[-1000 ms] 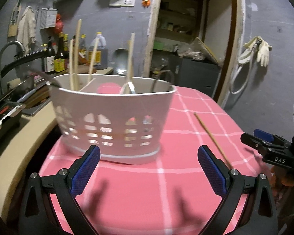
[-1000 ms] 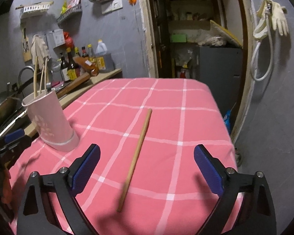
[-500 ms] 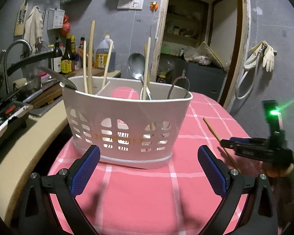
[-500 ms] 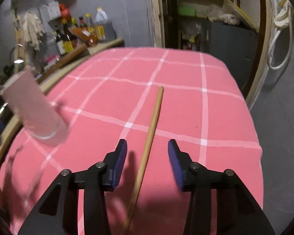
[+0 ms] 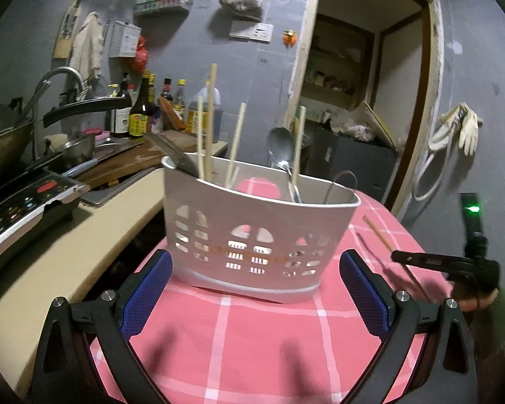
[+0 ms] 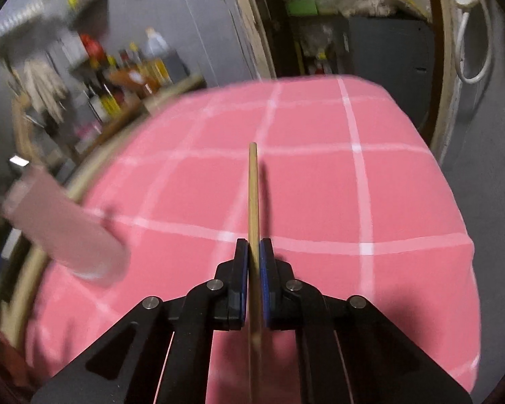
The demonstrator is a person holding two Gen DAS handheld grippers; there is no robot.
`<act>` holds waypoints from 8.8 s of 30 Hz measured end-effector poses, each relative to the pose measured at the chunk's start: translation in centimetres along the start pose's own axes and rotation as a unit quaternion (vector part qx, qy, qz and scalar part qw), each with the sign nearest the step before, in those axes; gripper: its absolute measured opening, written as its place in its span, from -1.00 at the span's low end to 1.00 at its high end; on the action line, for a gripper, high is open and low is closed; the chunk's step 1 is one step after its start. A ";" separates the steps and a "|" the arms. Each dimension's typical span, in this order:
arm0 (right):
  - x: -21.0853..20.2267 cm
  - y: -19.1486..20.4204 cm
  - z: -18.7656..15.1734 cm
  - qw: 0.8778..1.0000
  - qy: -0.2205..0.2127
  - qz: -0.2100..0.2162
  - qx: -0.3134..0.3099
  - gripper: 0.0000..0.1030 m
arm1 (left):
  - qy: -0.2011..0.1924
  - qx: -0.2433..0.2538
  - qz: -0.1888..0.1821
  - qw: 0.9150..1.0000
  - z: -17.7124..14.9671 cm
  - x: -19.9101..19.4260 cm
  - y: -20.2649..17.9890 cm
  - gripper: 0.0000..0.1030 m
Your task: Organize utensils
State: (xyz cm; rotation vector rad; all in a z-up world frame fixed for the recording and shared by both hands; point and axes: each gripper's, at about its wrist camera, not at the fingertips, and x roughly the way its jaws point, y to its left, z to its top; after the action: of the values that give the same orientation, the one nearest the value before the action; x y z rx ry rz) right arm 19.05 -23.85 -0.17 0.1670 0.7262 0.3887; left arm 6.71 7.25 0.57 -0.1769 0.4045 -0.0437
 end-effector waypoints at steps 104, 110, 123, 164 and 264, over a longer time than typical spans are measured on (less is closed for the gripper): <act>-18.9 12.4 -16.0 0.944 -0.290 -0.109 -0.113 1.00 | -0.102 0.066 -0.006 0.993 -5.8 -13.1 -1.0 0.89; -19.1 12.1 -17.0 0.943 -0.290 -0.117 -0.111 1.00 | -0.110 0.073 -0.006 0.991 -6.6 -13.6 -1.4 0.90; -19.1 11.6 -17.5 0.946 -0.284 -0.118 -0.100 1.00 | -0.108 0.078 -0.009 0.991 -7.0 -13.5 -1.7 0.90; -19.0 11.9 -17.5 0.946 -0.284 -0.119 -0.098 1.00 | -0.107 0.077 -0.009 0.991 -6.9 -13.5 -1.7 0.90; -18.3 12.2 -18.1 0.949 -0.274 -0.119 -0.098 1.00 | -0.094 0.083 0.004 0.992 -7.1 -12.5 -2.2 0.89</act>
State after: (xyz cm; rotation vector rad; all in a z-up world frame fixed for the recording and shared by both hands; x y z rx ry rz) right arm -9.08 -19.76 1.09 -0.0064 0.1522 0.1664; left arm -7.63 4.94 -0.60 -0.0152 0.2114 -0.0516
